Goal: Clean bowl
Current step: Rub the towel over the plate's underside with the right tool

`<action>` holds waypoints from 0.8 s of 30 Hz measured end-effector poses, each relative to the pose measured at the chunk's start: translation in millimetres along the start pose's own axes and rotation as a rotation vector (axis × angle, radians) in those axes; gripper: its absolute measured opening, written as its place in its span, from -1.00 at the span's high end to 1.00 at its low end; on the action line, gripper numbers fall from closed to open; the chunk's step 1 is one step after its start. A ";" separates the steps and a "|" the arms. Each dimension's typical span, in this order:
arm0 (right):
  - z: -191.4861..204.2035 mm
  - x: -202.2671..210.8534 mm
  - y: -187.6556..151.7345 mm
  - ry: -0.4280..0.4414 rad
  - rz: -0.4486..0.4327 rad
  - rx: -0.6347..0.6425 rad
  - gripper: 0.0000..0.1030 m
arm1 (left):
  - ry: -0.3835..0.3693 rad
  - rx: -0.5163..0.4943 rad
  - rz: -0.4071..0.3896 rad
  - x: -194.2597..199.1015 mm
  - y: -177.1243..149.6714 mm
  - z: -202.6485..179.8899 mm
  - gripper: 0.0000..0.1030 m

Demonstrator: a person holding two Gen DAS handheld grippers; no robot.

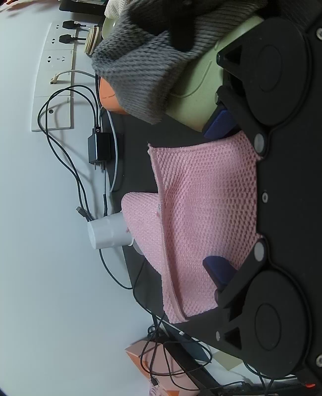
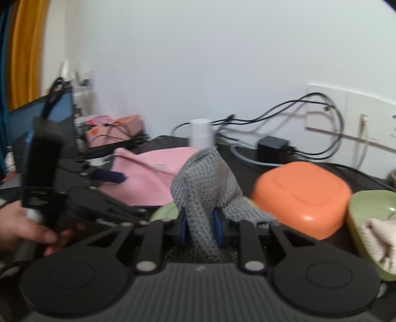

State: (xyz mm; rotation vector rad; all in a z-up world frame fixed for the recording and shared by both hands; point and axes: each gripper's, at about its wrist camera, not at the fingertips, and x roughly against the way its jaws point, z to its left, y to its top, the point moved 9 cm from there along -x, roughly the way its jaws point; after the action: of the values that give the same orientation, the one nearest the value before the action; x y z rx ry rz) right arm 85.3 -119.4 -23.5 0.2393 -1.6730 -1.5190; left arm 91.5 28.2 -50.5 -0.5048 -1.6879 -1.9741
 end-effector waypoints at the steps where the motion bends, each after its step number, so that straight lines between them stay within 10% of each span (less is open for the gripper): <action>1: 4.2 0.5 -0.4 0.024 0.002 0.004 0.59 | 0.001 0.001 0.000 -0.1 0.0 0.2 -0.99; 5: 20.5 4.4 -0.7 0.154 0.014 0.007 0.60 | 0.003 0.001 0.000 0.0 0.7 0.6 -0.99; 14: -21.5 14.5 19.6 -0.188 -0.123 -0.028 0.61 | -0.001 -0.002 0.000 0.8 0.6 -0.1 -0.99; 24: -4.7 -8.8 1.3 -0.096 -0.042 -0.048 0.61 | 0.007 -0.006 -0.003 1.3 0.9 -1.2 -0.99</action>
State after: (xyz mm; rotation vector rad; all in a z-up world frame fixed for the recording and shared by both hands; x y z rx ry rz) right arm 94.5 -116.9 -26.7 0.1795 -1.7131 -1.6224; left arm 91.0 26.8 -49.2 -0.4977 -1.6799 -1.9814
